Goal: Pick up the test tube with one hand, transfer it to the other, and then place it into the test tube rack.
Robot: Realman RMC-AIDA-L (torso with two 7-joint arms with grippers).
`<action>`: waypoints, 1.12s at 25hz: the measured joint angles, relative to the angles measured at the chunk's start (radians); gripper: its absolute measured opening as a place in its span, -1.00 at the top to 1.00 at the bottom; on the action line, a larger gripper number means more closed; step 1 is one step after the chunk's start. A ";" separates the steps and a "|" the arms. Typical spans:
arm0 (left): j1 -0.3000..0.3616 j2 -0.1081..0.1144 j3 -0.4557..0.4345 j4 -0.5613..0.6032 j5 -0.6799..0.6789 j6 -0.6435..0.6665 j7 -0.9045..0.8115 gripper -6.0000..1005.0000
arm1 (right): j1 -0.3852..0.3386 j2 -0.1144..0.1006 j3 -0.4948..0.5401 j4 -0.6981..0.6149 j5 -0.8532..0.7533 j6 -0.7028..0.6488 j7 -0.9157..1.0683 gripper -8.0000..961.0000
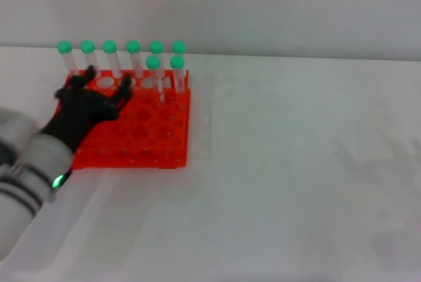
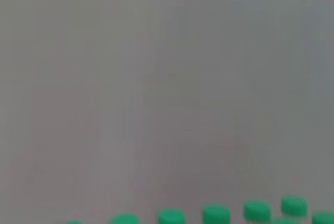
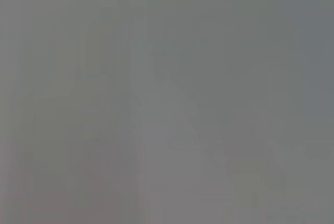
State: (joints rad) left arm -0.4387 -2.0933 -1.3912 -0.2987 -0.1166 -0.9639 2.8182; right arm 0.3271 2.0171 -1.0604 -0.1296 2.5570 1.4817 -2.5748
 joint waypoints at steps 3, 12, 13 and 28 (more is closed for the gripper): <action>0.089 -0.001 0.000 0.005 -0.062 -0.164 -0.001 -0.45 | -0.001 0.000 0.012 0.009 0.000 -0.004 -0.023 -0.76; 0.198 -0.001 0.001 0.130 -0.411 -0.401 -0.170 -0.44 | -0.002 0.001 0.073 0.063 0.000 -0.010 -0.072 -0.76; 0.195 0.000 0.001 0.144 -0.432 -0.401 -0.199 -0.44 | -0.001 0.002 0.073 0.065 0.000 -0.010 -0.068 -0.76; 0.128 -0.003 0.052 0.149 -0.458 -0.350 -0.184 -0.45 | -0.012 0.000 0.076 0.090 0.001 -0.021 -0.059 -0.76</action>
State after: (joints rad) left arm -0.3107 -2.0966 -1.3395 -0.1501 -0.5744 -1.3137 2.6346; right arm 0.3148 2.0172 -0.9848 -0.0396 2.5580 1.4610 -2.6334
